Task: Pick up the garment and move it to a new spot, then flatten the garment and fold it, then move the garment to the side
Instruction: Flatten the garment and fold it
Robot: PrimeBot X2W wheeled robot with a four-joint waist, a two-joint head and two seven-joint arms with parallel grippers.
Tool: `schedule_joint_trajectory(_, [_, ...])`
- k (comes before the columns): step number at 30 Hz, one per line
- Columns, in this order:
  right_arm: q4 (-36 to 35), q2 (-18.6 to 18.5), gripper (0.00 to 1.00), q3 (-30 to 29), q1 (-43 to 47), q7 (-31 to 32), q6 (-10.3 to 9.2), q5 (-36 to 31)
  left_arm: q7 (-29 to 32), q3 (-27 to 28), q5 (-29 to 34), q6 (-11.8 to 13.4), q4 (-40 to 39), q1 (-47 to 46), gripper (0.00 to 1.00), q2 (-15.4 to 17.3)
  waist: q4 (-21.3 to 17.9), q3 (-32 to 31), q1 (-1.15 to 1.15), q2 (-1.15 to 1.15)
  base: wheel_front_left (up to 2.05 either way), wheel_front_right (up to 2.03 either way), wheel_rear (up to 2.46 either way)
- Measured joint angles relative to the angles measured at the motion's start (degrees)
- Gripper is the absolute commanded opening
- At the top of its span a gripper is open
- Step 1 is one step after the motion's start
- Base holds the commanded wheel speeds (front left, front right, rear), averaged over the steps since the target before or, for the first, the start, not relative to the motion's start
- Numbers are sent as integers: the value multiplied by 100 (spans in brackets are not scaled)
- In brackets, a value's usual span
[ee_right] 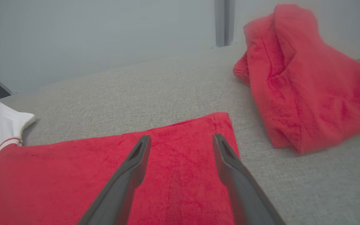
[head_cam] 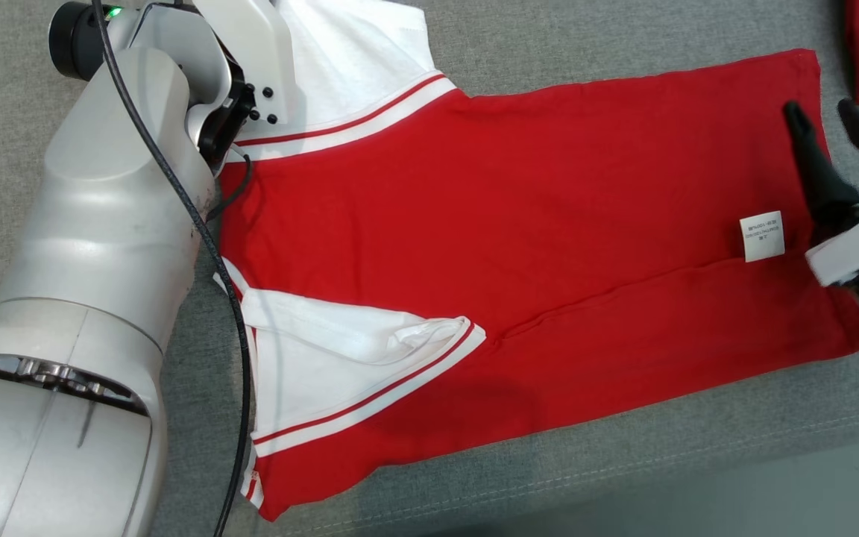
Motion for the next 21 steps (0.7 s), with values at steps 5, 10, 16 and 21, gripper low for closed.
schedule_joint_trajectory(5, [75, -710, 100, -2, -604, 1081, 0, 732, -8, -27, -180, -20, -63, -16, 0, -23, 109, 52, 0, 0, 0, 0, 0])
schedule_joint_trajectory(10, [466, -872, 100, 99, -1026, 1935, -1, 1033, -23, -204, -303, -37, -269, -20, 0, -27, 207, 86, 0, 0, 0, 0, 0])
schedule_joint_trajectory(16, [1140, -956, 100, 353, -1464, 2362, 0, 1035, -5, -467, -542, -38, -532, -20, 0, -18, 334, 121, 0, 0, 0, 0, 0])
schedule_joint_trajectory(21, [1619, -984, 92, 385, -1796, 2415, -1, 925, 3, -665, -657, -43, -675, -20, 0, 10, 421, 136, 0, 0, 0, 0, 0])
